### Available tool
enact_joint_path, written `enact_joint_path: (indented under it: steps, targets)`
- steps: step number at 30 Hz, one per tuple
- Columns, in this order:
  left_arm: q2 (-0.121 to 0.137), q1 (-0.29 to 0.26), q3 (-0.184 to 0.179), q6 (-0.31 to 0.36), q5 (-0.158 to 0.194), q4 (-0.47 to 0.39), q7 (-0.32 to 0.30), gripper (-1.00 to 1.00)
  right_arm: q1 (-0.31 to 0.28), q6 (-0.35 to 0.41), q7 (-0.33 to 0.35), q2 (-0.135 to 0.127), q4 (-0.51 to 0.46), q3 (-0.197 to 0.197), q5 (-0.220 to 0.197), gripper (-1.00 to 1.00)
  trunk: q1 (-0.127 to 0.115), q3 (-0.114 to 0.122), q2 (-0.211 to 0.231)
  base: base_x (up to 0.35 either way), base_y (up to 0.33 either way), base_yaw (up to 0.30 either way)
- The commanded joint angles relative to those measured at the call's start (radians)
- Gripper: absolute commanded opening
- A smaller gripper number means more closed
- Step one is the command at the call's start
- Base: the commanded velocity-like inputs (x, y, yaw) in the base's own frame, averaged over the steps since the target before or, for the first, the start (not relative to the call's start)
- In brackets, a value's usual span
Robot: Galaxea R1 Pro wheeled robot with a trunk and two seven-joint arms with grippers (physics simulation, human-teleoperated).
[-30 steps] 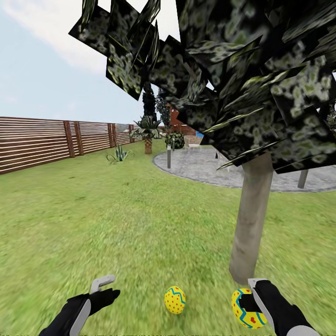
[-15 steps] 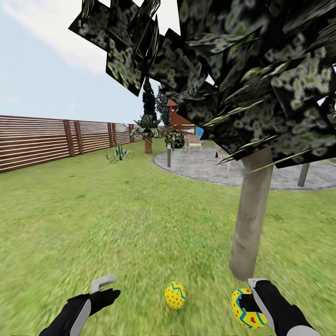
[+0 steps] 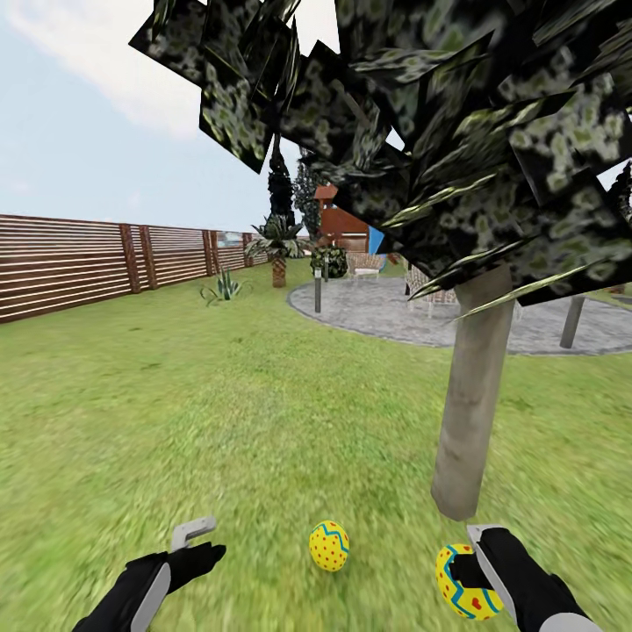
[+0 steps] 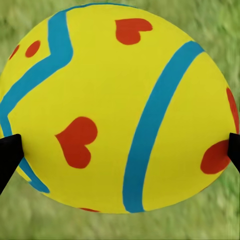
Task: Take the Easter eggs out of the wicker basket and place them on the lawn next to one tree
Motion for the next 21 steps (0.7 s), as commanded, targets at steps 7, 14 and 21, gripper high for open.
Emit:
enact_joint_path:
  steps: [7,14,21]
  targets:
    - [0.009,0.0,0.005,0.004,0.003,-0.013,-0.004,1.0,0.0,0.005,-0.003,0.004,-0.001,0.001,-0.001,-1.0,0.027,-0.023,-0.05,0.0,0.0,0.0]
    - [0.12,0.0,0.088,-0.001,0.007,-0.083,-0.008,1.0,0.0,0.005,-0.003,0.006,0.006,0.001,0.0,-1.0,0.037,-0.049,-0.065,0.0,0.0,0.0]
    - [0.118,-0.001,0.1,-0.093,0.005,-0.091,-0.004,1.0,0.0,0.003,-0.003,0.011,0.02,0.0,0.0,-1.0,0.04,-0.076,-0.067,0.0,0.0,0.0]
